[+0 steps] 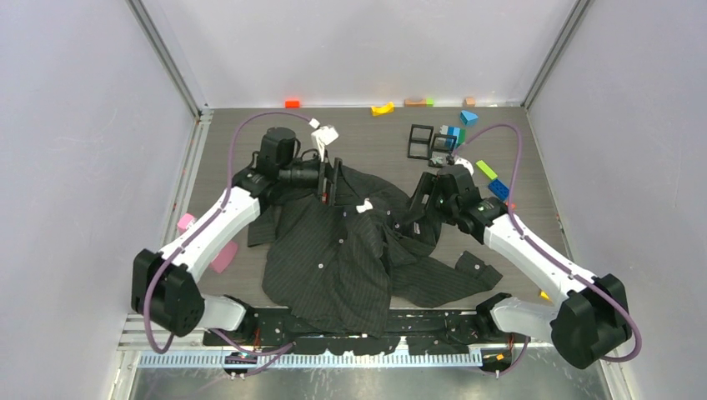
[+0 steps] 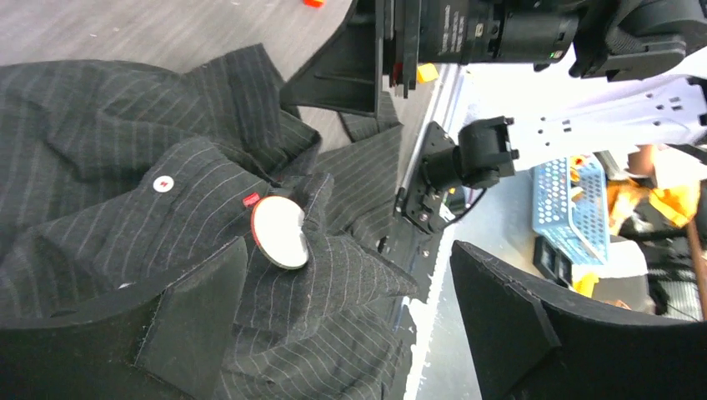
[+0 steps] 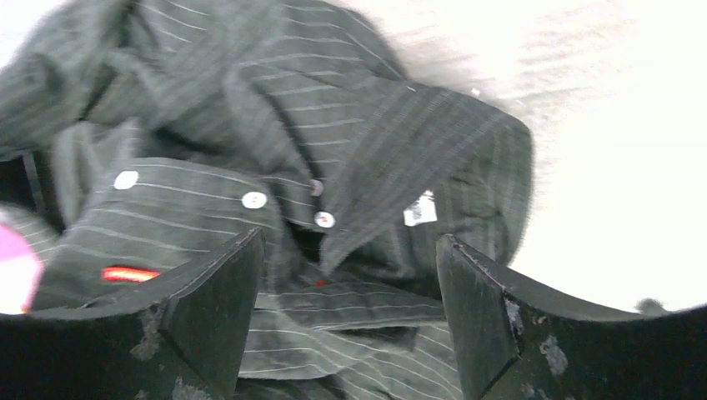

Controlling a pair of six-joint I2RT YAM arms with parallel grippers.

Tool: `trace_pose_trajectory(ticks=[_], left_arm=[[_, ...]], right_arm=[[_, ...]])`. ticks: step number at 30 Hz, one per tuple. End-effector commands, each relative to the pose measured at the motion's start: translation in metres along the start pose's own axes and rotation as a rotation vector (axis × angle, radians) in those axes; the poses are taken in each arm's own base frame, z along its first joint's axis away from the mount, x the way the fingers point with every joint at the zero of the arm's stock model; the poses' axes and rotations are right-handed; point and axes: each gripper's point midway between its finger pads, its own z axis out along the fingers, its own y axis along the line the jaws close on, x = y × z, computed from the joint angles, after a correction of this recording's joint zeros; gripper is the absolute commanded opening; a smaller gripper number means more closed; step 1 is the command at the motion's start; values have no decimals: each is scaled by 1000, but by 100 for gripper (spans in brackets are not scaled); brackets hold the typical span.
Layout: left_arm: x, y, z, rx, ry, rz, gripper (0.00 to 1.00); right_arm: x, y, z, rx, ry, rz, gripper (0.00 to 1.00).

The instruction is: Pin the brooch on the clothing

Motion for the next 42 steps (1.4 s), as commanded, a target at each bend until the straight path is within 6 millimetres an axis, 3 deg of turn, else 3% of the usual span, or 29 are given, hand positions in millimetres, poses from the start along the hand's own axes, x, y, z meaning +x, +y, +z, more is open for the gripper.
trace_pose_trajectory(ticks=[1, 6, 10, 13, 16, 19, 20, 21, 22, 23, 24, 25, 26, 28, 29, 30, 31, 32, 33, 34, 36, 42], left_arm=[[-8, 5, -17, -149, -63, 31, 96], [18, 13, -30, -233, -101, -25, 99], [45, 24, -27, -246, -103, -149, 100], [61, 38, -23, -269, -133, -218, 99], [78, 57, -24, -335, -150, -270, 99], [105, 84, -25, -436, -158, -361, 99], [114, 92, -24, -460, -156, -386, 99], [122, 99, -24, -480, -153, -402, 99], [130, 106, -23, -501, -144, -422, 99], [139, 113, -24, -527, -135, -439, 99], [145, 119, -26, -556, -126, -454, 99], [153, 126, -29, -596, -116, -473, 100], [161, 133, -35, -653, -103, -495, 100], [169, 143, -49, -731, -106, -521, 100], [171, 146, -57, -763, -115, -533, 100], [173, 149, -64, -788, -127, -544, 100], [174, 152, -71, -810, -143, -557, 100], [176, 154, -78, -829, -158, -570, 100], [176, 155, -84, -843, -173, -583, 100], [178, 156, -90, -859, -186, -596, 100], [179, 158, -99, -874, -213, -620, 100], [170, 152, -109, -848, -275, -651, 100]], right_arm=[[14, -45, 13, 167, 18, 12, 82], [19, -35, 31, 62, 28, 86, 82], [18, -30, 48, 32, 32, 106, 81], [20, -29, 66, 32, 53, 114, 58], [13, -31, 84, 55, 47, 103, 23], [-19, -21, 97, 62, -29, 56, 7], [-19, -23, 106, 77, -24, 43, 2], [-38, -12, 110, 58, -67, 19, 1], [-38, -15, 121, 73, -60, -8, 1], [-57, -2, 125, 48, -98, -18, 1], [-56, -3, 137, 55, -84, -49, 1], [-76, 12, 141, 24, -123, -58, 1], [-77, 14, 153, 21, -114, -78, 0], [-104, 37, 164, -24, -153, -101, 1], [-103, 38, 177, -22, -140, -110, 1], [-119, 52, 178, -54, -166, -123, 1], [-115, 53, 190, -61, -147, -132, 1], [-136, 70, 190, -100, -195, -142, 1], [-133, 70, 202, -107, -181, -152, 1], [-147, 82, 203, -131, -209, -157, 1], [-151, 87, 220, -138, -208, -171, 1], [-174, 114, 240, -213, -240, -216, 1]])
